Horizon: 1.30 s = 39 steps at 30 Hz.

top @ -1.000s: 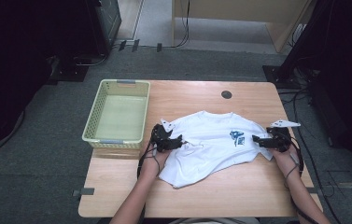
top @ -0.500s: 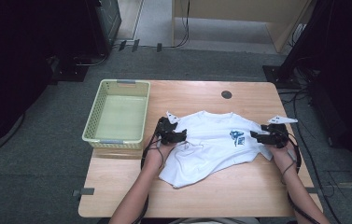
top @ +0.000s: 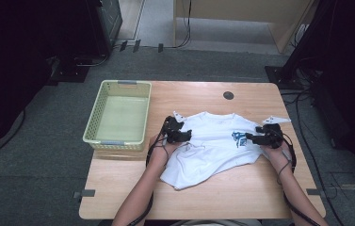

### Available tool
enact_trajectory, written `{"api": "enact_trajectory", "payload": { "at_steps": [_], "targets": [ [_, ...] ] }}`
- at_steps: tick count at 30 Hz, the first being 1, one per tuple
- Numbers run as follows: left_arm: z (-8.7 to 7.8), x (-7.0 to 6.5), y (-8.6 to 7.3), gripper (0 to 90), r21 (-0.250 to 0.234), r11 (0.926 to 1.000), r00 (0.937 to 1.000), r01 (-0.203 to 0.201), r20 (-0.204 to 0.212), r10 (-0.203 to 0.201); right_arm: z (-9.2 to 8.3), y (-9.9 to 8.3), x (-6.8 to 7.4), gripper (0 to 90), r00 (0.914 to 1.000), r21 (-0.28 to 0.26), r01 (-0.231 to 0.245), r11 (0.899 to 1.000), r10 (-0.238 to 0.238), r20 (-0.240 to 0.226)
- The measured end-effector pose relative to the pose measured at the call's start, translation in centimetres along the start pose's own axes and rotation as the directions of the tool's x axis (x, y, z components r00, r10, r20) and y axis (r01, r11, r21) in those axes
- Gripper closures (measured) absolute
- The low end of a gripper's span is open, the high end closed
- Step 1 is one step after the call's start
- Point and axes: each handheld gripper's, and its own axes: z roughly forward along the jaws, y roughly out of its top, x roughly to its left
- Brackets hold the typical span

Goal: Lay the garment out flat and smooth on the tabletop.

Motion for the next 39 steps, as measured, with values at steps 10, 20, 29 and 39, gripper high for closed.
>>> {"api": "enact_trajectory", "payload": {
  "at_steps": [10, 20, 29, 39],
  "targets": [
    [0.0, -0.1, -0.7, 34.0, -0.006, 0.9995, 0.9994, -0.031, -0.016, 0.031, 0.5, -0.2, 0.8, 30.6, 0.9995, 0.002, 0.025, 1.000, -0.025, 0.021],
    [-0.9, -0.2, -1.6, 31.5, -0.015, 0.9997, 0.9994, -0.018, -0.030, 0.017, 0.3, -0.8, 1.2, 25.2, 0.9995, -0.021, 0.022, 1.000, -0.021, 0.023],
    [-2.0, -0.5, -2.6, 31.3, -0.012, 0.9999, 0.9991, -0.009, -0.041, 0.008, -0.1, -1.3, 2.0, 24.6, 0.9994, -0.029, 0.033, 0.999, -0.033, 0.012],
    [-3.3, -1.1, -3.9, 31.3, -0.008, 0.9999, 0.9988, -0.006, -0.049, 0.006, -0.8, -2.2, 3.1, 23.6, 0.9989, -0.032, 0.047, 0.998, -0.047, -0.002]
  ]
}}
